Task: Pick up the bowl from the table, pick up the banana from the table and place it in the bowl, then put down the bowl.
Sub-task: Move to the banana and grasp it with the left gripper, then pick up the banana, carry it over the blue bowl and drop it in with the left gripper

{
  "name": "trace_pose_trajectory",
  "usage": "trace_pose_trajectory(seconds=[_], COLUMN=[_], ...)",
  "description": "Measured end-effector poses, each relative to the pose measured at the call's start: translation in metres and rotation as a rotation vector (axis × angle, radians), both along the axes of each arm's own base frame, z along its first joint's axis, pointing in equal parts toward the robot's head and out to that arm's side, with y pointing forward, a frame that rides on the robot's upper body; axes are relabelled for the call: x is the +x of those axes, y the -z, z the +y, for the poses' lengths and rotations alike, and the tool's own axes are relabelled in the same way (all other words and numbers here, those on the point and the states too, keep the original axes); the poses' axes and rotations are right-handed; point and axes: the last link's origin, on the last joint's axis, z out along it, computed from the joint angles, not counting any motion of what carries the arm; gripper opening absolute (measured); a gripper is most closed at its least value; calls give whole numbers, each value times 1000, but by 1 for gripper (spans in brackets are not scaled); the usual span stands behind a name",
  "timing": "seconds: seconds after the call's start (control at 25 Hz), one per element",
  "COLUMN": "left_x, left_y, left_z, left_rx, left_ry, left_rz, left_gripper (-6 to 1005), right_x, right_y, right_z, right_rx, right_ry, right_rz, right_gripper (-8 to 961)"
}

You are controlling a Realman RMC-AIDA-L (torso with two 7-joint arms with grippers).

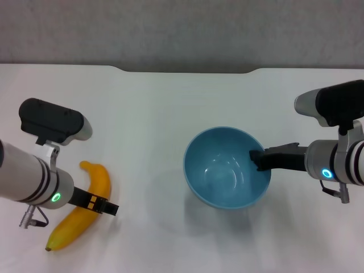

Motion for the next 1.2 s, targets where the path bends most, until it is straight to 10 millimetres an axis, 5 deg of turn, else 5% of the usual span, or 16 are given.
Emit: trace_pose_trajectory(seconds=[0.6, 0.8, 1.0, 1.2], left_x=[-11, -5, 6, 41], left_y=[6, 4, -5, -25], left_z=[5, 9, 15, 25], left_rx=[3, 28, 77, 150], left_ry=[-13, 12, 48, 144], left_rz=[23, 4, -27, -148], left_gripper=[847, 614, 496, 496], right_x=[0, 2, 11, 25], right_y=[0, 0, -2, -5], right_z=[0, -1, -1, 1], right_rx=[4, 6, 26, 36], right_ry=[-9, -4, 21, 74], right_rz=[-2, -2, -5, -4], right_gripper=[22, 22, 22, 22])
